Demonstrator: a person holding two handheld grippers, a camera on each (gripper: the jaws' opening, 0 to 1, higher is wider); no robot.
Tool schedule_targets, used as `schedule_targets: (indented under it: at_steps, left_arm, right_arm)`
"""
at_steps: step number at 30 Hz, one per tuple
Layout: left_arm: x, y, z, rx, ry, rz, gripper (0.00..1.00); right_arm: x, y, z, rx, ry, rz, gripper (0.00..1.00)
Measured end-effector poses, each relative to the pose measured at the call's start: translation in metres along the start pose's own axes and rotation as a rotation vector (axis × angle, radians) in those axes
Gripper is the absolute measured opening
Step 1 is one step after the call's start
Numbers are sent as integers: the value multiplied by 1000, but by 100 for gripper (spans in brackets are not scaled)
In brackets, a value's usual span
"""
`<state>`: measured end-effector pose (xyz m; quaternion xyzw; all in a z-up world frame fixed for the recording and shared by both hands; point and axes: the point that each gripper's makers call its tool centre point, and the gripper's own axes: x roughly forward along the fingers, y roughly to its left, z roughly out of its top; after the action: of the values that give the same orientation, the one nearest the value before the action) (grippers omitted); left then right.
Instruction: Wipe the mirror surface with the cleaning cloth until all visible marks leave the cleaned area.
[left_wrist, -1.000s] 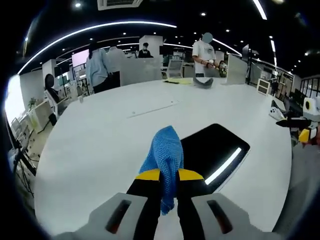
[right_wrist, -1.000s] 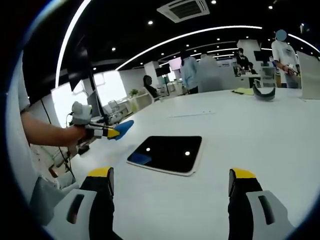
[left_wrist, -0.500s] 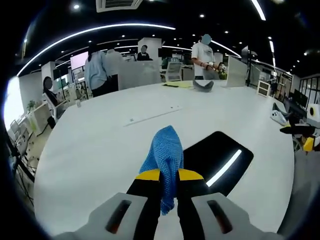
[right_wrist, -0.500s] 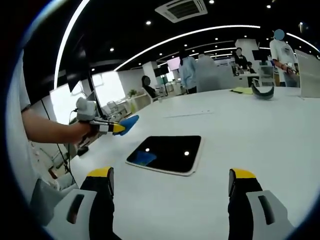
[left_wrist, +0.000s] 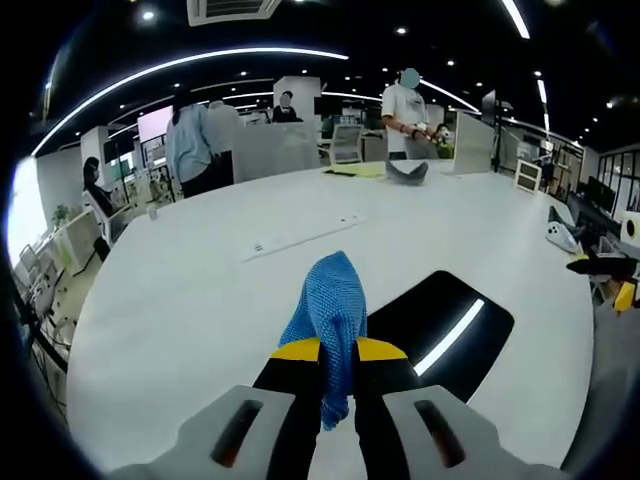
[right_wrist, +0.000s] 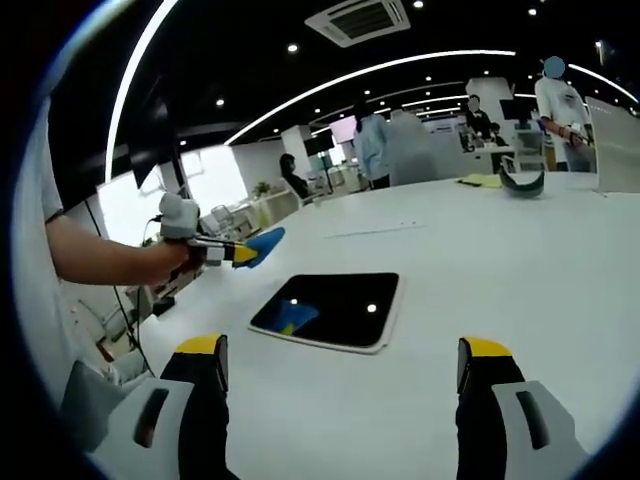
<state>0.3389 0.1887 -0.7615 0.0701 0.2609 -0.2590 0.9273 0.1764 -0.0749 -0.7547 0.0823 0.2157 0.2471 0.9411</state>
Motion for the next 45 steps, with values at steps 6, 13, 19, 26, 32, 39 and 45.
schedule_targets:
  at_steps: [6,13,19,26,32,39,45]
  left_arm:
    - [6,4,2,10,5,3,8]
    - [16,4,1,17,17,-4,8]
    - [25,-2,-3,37,35,-19,8]
    - [32,-3,-3,38,36,-27,8]
    - [41,-1,-6,36,50,-30,8]
    - [53,-1,-11,27,69,-36,8]
    - [61,1,-23,37,101,-30,8]
  right_arm:
    - [1,4,-6,-44,21,5,95]
    - [-1,3,-5,-44,17,2,96]
    - [-2,0,-4,-35,13,-10,96]
    - [-3,-3,-5,-22,14,-19,96]
    - [-3,-7,-5,3,13,-29,96]
    - [-1,-11,-6,27,16,-39,96]
    - [0,-13,-6,22,19,-42,96]
